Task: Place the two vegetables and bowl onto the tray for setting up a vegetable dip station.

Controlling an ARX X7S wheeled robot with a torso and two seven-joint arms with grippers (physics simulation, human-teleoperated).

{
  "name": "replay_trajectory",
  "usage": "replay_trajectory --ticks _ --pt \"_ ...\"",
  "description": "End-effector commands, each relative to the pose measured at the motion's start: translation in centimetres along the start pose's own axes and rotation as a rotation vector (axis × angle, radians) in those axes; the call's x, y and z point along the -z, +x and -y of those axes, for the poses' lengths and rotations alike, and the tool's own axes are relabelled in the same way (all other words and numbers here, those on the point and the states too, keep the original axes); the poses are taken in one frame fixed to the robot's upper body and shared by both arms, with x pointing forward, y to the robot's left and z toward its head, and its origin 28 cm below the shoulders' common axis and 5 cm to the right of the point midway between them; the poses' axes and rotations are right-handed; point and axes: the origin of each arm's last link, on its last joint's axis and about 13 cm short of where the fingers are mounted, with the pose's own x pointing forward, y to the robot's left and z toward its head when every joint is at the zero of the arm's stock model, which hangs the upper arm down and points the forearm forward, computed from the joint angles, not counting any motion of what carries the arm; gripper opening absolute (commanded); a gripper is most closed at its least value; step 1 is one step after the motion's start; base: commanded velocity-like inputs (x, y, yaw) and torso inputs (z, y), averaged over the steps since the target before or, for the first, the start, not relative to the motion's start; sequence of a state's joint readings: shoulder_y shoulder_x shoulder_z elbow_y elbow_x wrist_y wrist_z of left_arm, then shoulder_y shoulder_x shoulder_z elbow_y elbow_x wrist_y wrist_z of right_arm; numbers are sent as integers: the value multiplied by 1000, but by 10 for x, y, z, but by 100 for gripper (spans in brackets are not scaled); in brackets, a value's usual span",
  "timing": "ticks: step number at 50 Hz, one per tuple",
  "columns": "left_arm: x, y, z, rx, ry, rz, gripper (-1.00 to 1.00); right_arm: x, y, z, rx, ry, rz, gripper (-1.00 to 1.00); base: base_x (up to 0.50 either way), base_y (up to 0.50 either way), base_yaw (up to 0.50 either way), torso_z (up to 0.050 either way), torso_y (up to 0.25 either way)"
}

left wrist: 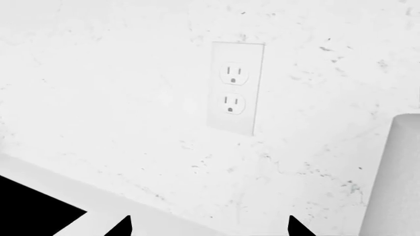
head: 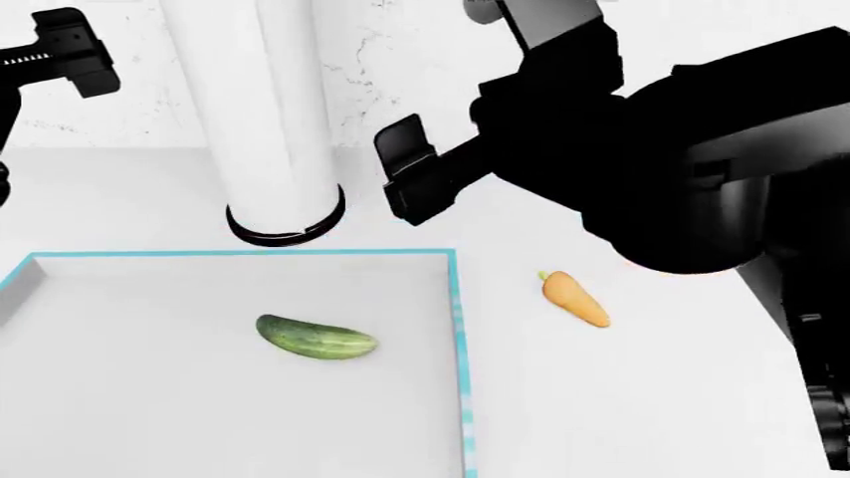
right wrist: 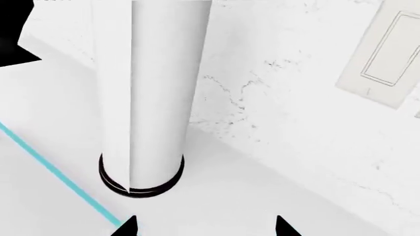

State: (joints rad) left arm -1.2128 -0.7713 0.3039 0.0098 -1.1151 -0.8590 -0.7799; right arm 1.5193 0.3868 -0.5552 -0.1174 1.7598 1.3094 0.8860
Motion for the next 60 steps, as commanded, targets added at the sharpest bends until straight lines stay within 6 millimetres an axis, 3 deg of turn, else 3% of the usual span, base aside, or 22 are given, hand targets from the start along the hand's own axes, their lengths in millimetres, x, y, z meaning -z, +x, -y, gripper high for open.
replay_trajectory --ticks 1,25,60 --pt "0 1 3 7 1 0 100 12 -17 28 150 62 -40 100 0 0 0 0 0" --pt "3 2 3 5 -2 -7 100 59 -20 55 215 138 -215 100 0 0 0 0 0" --pt "3 1 5 8 4 -8 100 83 -39 53 188 156 -356 100 0 0 0 0 0"
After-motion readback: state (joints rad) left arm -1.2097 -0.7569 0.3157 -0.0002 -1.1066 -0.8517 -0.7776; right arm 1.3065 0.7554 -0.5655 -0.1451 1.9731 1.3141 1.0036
